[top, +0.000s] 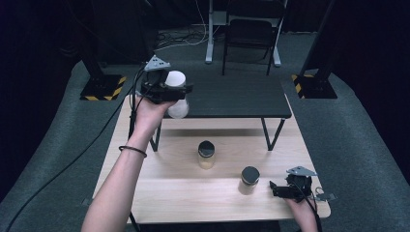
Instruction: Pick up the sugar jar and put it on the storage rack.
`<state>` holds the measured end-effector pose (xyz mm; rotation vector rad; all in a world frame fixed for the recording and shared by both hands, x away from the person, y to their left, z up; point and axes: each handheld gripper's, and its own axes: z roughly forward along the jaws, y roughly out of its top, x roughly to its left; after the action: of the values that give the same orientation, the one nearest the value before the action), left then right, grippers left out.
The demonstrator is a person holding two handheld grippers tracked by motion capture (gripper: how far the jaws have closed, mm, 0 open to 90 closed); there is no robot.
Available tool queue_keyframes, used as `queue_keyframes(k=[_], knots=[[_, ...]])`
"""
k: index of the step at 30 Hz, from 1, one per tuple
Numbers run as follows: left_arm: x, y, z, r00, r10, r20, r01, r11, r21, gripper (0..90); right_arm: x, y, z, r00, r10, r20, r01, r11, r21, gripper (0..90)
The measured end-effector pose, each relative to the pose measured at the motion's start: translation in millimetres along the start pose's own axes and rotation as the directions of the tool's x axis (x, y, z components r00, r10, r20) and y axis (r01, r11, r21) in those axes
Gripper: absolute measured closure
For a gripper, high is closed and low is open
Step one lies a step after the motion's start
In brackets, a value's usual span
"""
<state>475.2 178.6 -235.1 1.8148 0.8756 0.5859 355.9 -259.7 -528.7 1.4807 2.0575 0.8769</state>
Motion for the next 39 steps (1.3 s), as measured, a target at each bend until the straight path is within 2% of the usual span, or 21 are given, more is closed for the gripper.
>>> queue_keyframes(k=[14,18,28,34,36,39], knots=[[4.5,0.6,21.5,0.9995,-0.003,-0.032,0.004,0.9996,0.027,33.4,0.0,0.1,0.2,1.0,0.0,0.001,0.0,1.0,-0.001,0.7],[5.4,0.0,22.7,0.9996,-0.011,-0.026,0.012,0.9997,0.023,33.4,0.0,0.2,0.3,1.0,0.0,0.001,0.0,1.0,-0.001,0.7],[3.5,-1.3,30.1,0.9996,0.003,-0.029,-0.002,0.9989,0.047,33.4,0.0,0.2,0.3,1.0,0.0,0.001,0.0,1.0,-0.001,0.7],[5.6,-1.3,31.4,0.9995,-0.013,-0.029,0.014,0.9989,0.046,33.2,0.0,0.2,0.3,1.0,0.0,0.001,0.0,1.0,-0.001,0.7],[7.8,-1.7,30.8,0.999,-0.029,-0.033,0.031,0.9984,0.047,33.0,0.0,0.2,0.3,1.0,0.0,0.001,0.0,1.0,-0.001,0.7],[9.9,-2.7,28.4,0.9988,-0.032,-0.037,0.034,0.9984,0.046,28.2,-0.1,0.2,0.3,1.0,-0.001,0.001,0.001,1.0,-0.001,0.7]])
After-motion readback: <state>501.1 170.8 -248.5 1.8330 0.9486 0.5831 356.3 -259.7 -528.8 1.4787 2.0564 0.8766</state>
